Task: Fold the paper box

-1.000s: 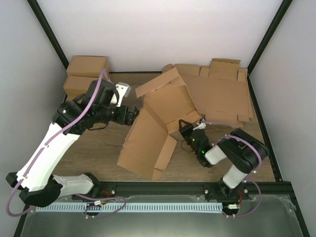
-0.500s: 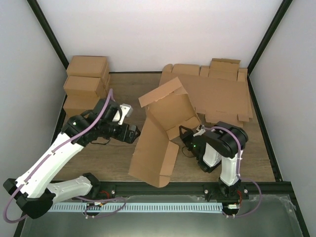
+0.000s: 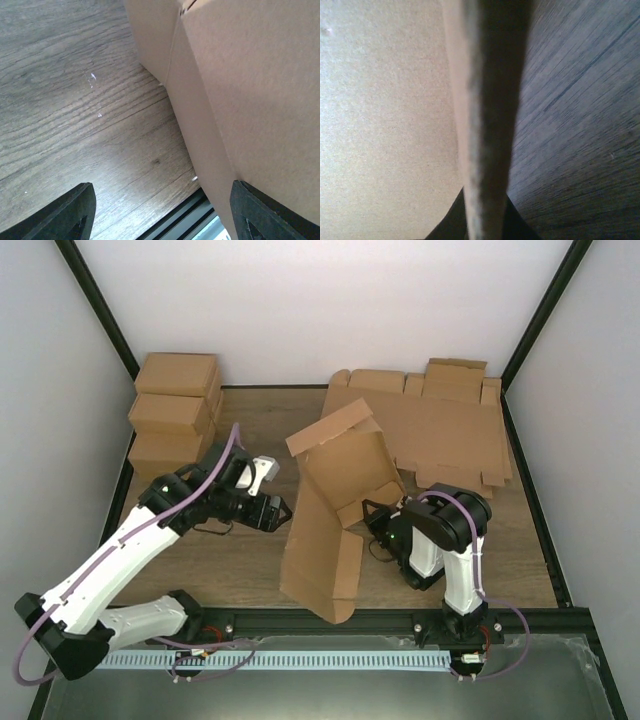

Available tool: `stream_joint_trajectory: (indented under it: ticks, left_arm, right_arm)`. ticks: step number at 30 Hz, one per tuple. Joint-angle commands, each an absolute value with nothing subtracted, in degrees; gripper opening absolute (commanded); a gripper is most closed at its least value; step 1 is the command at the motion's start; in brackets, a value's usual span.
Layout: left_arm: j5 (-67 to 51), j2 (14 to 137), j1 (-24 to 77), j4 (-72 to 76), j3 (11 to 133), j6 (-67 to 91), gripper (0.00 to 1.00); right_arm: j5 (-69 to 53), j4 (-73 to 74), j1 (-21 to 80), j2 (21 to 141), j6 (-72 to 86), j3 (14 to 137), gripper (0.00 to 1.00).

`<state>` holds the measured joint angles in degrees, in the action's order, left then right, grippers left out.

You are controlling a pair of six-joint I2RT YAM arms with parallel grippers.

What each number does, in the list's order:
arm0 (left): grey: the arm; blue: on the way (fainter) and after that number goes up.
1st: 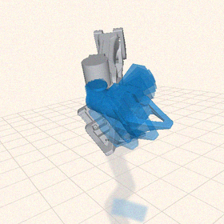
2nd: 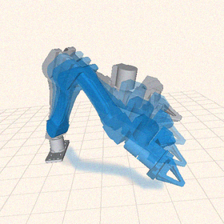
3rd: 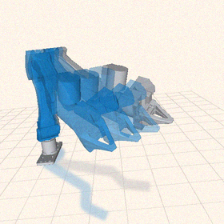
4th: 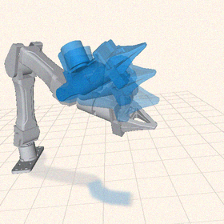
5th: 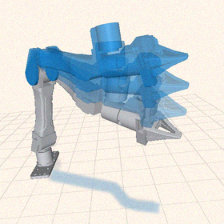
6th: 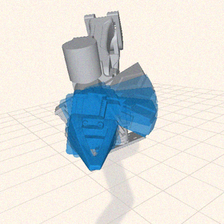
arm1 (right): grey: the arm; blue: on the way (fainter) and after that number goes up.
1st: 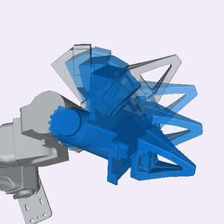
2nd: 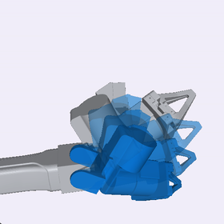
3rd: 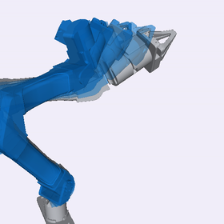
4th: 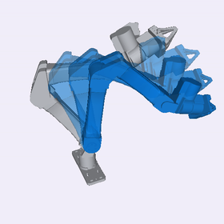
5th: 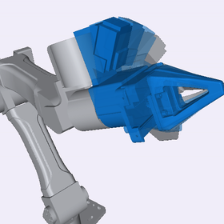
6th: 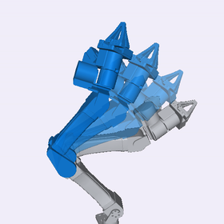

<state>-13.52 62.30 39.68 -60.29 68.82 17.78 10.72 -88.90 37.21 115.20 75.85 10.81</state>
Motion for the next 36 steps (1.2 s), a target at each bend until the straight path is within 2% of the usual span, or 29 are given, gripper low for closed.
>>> stream_joint_trajectory:
  ticks: [1, 8, 10, 13, 19, 32, 34, 36]
  left_arm:
    - [-15.1, 63.1, 39.7, -59.2, 73.7, 18.9, 0.77]
    - [-9.8, 59.9, 39.7, -59.8, 83.4, 24.9, 0.84]
    - [-12.4, 58.8, 39.7, -58.6, 83.5, 27.4, 0.88]
    - [-17.8, 57.6, 39.7, -56.4, 81.4, 30.0, 0.88]
    - [-16.6, 60.3, 39.7, -61.8, 77.6, 29.6, 0.74]
    - [-14.7, 63.9, 43.1, -62.8, 80.2, 29.5, 0.70]
    - [-12.7, 64.5, 43.9, -64.1, 80.6, 29.7, 0.62]
    - [-11.3, 65.2, 44.4, -65.7, 80.7, 29.9, 0.50]
  right_arm:
    - [11.6, -98.6, 37.9, 119.0, 72.6, 11.2, 0.01]
    - [12.0, -96.2, 38.2, 117.1, 71.6, 11.5, 0.01]
    - [12.1, -96.2, 38.3, 117.0, 71.4, 11.5, 0.01]
    - [12.4, -95.5, 38.5, 116.6, 70.9, 11.6, 0.01]
    - [13.1, -93.4, 38.9, 115.5, 69.9, 12.1, 0.01]
    - [14.1, -89.4, 39.8, 114.0, 67.8, 13.4, 0.01]
    - [14.1, -89.2, 39.9, 114.0, 67.8, 13.5, 0.01]
    - [14.1, -89.0, 40.0, 114.0, 67.8, 13.6, 0.01]
